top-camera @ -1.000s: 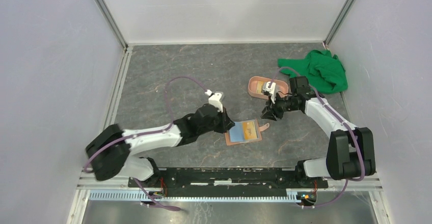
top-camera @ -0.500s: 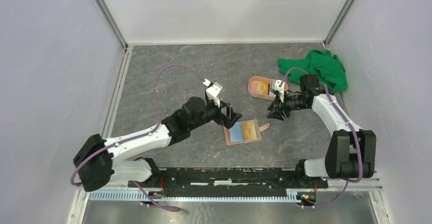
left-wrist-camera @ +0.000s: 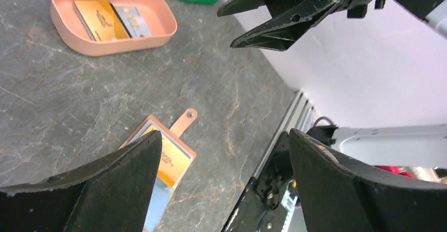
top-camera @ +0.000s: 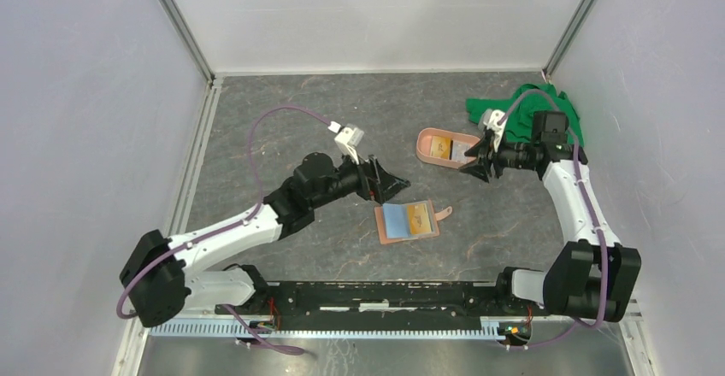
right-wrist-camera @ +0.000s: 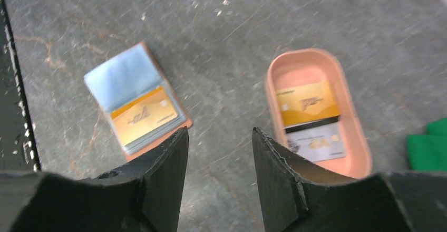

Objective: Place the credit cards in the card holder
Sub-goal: Pick up the credit card from the storage box.

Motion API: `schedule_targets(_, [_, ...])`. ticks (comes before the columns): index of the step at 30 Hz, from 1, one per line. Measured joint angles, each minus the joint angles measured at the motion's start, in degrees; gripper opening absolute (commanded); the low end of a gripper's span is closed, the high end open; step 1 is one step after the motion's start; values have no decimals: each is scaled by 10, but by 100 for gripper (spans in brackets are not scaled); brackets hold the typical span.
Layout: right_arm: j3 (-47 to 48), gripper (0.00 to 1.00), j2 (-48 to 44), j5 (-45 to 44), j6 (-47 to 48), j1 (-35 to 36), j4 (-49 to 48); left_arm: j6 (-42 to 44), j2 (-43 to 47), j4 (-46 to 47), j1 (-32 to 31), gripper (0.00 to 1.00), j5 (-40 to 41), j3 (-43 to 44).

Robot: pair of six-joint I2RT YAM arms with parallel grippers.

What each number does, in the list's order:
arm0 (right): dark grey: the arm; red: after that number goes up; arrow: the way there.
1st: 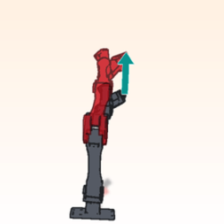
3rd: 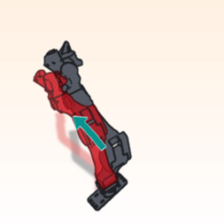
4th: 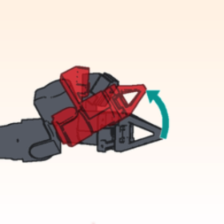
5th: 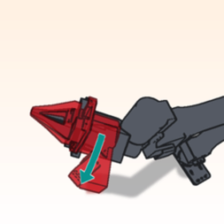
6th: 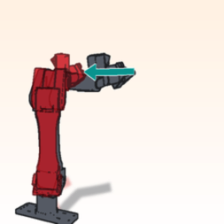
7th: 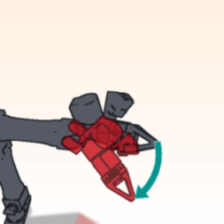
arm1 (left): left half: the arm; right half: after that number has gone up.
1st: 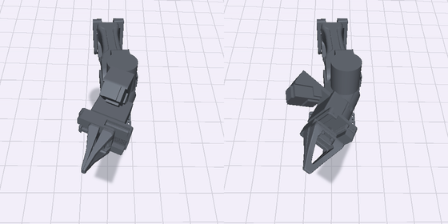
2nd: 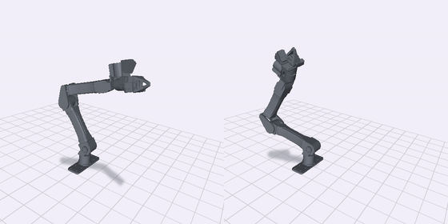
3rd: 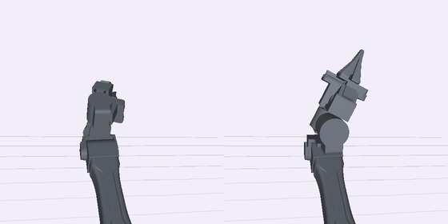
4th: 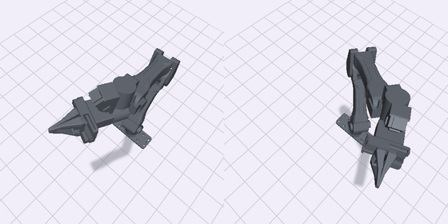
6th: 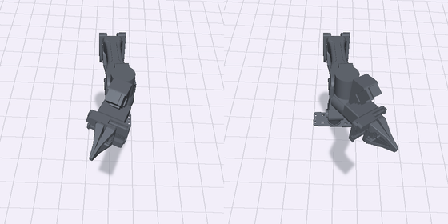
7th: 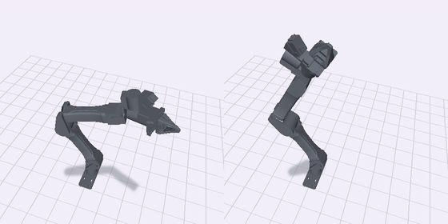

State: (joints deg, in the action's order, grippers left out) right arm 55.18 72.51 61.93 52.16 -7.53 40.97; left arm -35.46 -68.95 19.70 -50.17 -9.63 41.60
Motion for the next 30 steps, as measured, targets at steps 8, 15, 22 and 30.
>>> schedule_targets(8, [101,56,0,-9,-77,0,-6,-33,47,-123,52,95,-43,70])
schedule_targets(15, [50,58,-47,-76,-72,0,41,-34,106,-208,56,95,-56,78])
schedule_targets(22, [62,61,-98,-81,-53,0,94,24,138,-231,56,96,-76,72])
schedule_targets(30, [54,56,-49,-73,-236,1,-85,100,133,-169,56,97,-88,126])
